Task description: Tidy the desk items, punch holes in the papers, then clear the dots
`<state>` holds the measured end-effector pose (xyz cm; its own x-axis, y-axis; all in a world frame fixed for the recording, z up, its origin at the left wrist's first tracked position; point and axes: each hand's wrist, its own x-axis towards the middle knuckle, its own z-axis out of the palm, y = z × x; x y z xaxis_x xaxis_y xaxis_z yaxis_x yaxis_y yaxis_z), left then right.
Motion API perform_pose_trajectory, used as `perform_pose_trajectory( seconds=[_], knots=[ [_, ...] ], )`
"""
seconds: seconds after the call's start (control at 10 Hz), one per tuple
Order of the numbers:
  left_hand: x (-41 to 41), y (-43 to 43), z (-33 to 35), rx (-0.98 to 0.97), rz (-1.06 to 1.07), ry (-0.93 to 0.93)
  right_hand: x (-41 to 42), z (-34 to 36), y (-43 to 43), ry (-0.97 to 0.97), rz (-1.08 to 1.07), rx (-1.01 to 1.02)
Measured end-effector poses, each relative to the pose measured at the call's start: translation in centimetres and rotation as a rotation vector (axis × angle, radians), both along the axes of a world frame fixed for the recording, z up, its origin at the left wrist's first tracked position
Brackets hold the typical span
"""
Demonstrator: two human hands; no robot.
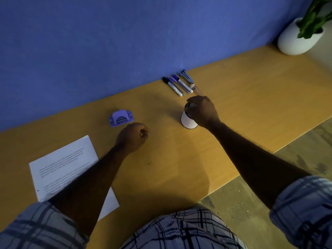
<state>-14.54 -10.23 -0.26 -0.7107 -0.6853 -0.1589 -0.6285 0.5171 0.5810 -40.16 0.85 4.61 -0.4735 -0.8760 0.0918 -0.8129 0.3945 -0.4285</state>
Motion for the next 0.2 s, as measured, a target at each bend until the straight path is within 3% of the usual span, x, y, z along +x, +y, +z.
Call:
perform_pose_trajectory(
  seconds=[0.2],
  knots=[
    [2.1,-0.4,1.2,-0.087,0.021,-0.054,3.2,0.2,-1.0,0.058,0.169,0.076]
  ],
)
